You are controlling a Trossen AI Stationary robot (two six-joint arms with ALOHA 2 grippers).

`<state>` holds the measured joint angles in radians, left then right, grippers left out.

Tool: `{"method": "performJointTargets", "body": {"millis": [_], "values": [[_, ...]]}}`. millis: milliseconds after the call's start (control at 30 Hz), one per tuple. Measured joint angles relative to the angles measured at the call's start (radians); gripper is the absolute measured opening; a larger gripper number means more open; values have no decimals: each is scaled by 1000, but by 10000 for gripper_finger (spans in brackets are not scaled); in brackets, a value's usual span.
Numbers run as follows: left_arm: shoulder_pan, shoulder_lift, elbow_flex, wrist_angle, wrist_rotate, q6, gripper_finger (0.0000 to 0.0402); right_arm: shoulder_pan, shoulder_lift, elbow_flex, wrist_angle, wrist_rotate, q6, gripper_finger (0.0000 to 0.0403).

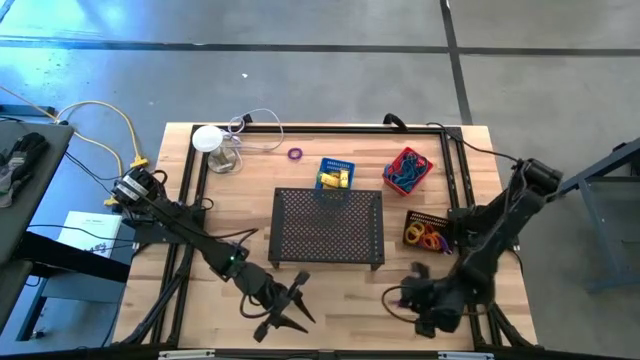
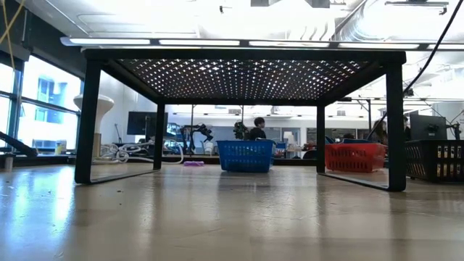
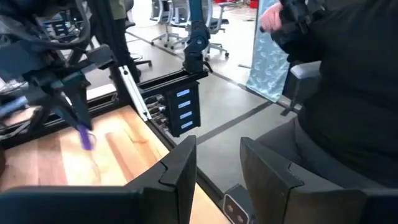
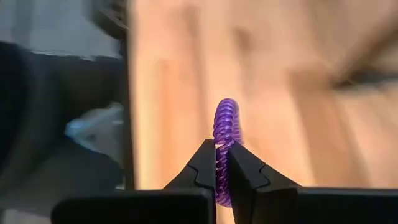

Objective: Pick & Place Office Desk Supplies
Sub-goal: Put the purple spiral keychain into the black bin

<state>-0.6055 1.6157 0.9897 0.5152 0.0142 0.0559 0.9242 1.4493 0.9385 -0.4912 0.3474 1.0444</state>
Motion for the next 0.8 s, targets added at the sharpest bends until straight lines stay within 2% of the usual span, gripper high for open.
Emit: {"method": "performJointTargets", "body": {"millis": [200,367,433,633,800], "values": [[4,0,0,0,-41,-2,120,61,-24,94,-445,156,270,6],[4,0,0,5,-41,-3,120,34,-22,98,-715,204,552,7],[4,0,0,5,-48,-3,120,10,-22,98,-770,213,624,8],[4,0,0,4,-96,-8,120,-72,-22,93,-864,237,707,9],[4,0,0,1,-99,-66,120,-161,-21,15,-861,179,706,10]]}}
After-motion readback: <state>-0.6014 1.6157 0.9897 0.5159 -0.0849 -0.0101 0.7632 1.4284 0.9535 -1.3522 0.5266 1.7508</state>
